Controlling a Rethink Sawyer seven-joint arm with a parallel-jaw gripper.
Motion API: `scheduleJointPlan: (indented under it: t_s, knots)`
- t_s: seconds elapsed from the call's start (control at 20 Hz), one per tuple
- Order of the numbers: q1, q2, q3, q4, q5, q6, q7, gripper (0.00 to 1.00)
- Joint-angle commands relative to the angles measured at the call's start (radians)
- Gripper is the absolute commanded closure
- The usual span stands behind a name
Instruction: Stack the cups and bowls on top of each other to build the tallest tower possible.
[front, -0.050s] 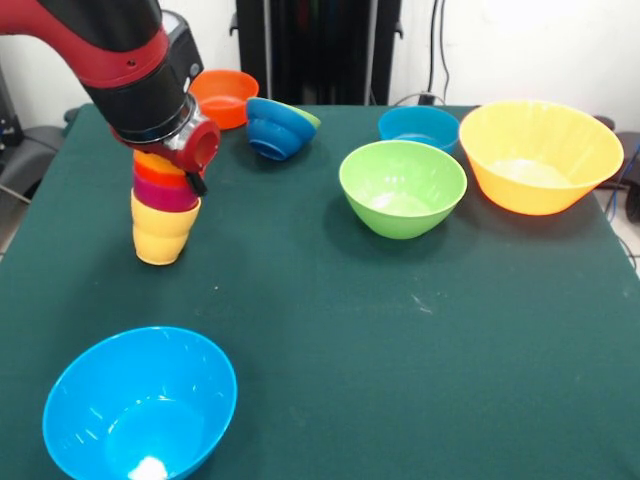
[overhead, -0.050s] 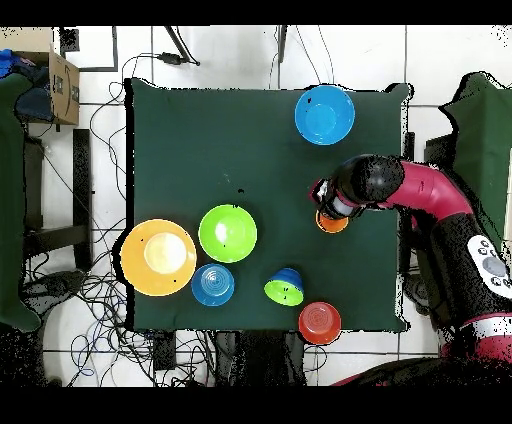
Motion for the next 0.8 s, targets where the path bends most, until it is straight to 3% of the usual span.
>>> scheduleJointPlan:
  t_s: [0.05,0.55,0.6,0.8]
  knots:
    - [0.044,0.127,0.043,-0.051,-0.117,-0.032,-0.342,1.0]
    - [0.04,0.126,0.048,-0.054,-0.123,-0.036,-0.355,1.0]
    - [0.04,0.125,0.048,-0.052,-0.123,-0.037,-0.355,0.0]
    - [0.042,0.127,0.048,-0.057,-0.124,-0.039,-0.355,0.0]
